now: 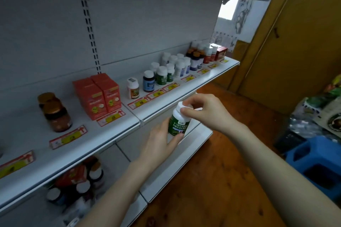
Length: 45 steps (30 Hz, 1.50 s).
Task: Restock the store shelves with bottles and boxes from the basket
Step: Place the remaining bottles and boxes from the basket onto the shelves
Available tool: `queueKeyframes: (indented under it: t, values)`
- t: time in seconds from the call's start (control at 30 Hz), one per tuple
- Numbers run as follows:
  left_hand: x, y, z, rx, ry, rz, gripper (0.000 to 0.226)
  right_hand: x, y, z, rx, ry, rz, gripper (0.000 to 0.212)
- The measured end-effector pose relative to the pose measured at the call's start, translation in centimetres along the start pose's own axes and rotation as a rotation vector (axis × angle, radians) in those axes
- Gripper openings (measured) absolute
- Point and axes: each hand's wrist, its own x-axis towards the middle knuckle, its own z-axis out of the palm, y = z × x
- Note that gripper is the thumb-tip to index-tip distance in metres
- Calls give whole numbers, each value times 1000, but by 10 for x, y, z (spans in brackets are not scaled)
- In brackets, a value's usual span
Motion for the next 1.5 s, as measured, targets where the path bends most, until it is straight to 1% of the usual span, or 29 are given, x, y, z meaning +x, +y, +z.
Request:
queueKeyframes:
  t: [0.1,0.17,0.23,0.33,0.5,0.63,0.8,0.87,0.93,1.0,1.3,1.4,1.5]
  values:
    - [47,-21,29,218,-11,-5,59,46,31,-17,-71,53,-40,25]
    - [77,-38,46,354,-3,59,53,82,49,-28,-97,91,-60,26]
    - [105,-55,63,441,13,89,47,117,64,-37,-108,97,-71,26]
    - [144,-71,80,520,7,74,49,165,81,-48,-90,105,-98,27]
    - [181,-85,107,598,-56,-49,39,239,95,-52,-54,128,-201,26]
    - [201,-94,125,676,-33,-156,36,298,103,-51,2,101,-315,25]
    - [209,-95,148,735,86,-287,37,370,109,-39,50,-22,-422,21]
    - [209,-94,154,743,143,-302,39,395,110,-30,34,-80,-468,21]
    - [210,-95,155,747,186,-305,37,413,112,-17,-25,-152,-480,23]
    - [209,-96,156,762,199,-310,36,425,116,-4,-64,-243,-485,25]
    - [206,-96,160,854,203,-297,34,438,141,38,-135,-547,-396,29]
    - [205,-98,162,866,191,-298,34,436,147,49,-114,-597,-361,29]
    - [204,-100,162,876,193,-296,35,434,151,56,-87,-613,-337,27]
